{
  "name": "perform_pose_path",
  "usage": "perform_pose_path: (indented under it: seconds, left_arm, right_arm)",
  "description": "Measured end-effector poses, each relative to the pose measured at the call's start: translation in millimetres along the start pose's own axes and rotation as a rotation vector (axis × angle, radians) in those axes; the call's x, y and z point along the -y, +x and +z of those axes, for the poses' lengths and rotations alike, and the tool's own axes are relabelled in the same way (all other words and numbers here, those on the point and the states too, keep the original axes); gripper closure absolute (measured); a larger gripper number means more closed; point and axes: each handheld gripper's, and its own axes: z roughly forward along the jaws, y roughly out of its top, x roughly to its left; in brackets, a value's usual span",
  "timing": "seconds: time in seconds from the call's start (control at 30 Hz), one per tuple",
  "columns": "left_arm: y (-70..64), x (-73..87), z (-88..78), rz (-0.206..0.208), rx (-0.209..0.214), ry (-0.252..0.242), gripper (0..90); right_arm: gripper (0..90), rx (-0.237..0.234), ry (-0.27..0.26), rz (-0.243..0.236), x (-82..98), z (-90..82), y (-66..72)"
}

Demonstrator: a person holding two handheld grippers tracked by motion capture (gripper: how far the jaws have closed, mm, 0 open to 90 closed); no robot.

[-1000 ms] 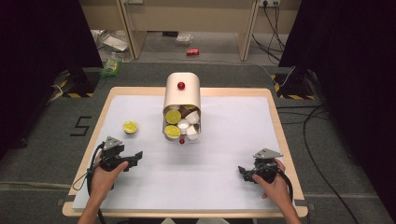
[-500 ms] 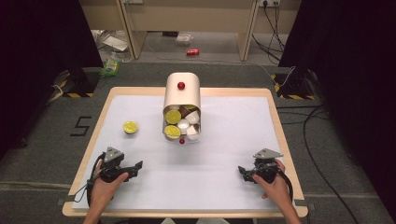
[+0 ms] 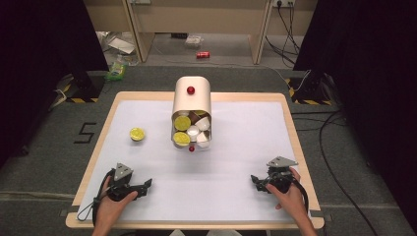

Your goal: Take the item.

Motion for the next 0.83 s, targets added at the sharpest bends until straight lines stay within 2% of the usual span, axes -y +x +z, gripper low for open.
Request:
perform_pose_path:
  seconds: [0.2,0.3,0.33,0.83]
  left_arm:
    - [-2.2,8.4,-8.0,0.002,-0.013,-0.009,16.0]
    - [-3.0,14.2,-7.5,0.012,-0.023,-0.002,15.7]
    - [-2.7,15.7,-7.7,0.011,-0.022,-0.013,14.9]
    - [-3.2,18.2,-7.6,0.008,-0.025,-0.026,14.9]
  right_arm:
    - [11.6,0.0,0.0,0.0,0.0,0.0,0.0]
    - [11.6,0.0,0.0,0.001,0.0,0.0,0.0]
    - [11.6,0.0,0.0,0.001,0.0,0.0,0.0]
    - [11.6,-0.001,0.0,0.0,0.0,-0.1,0.0]
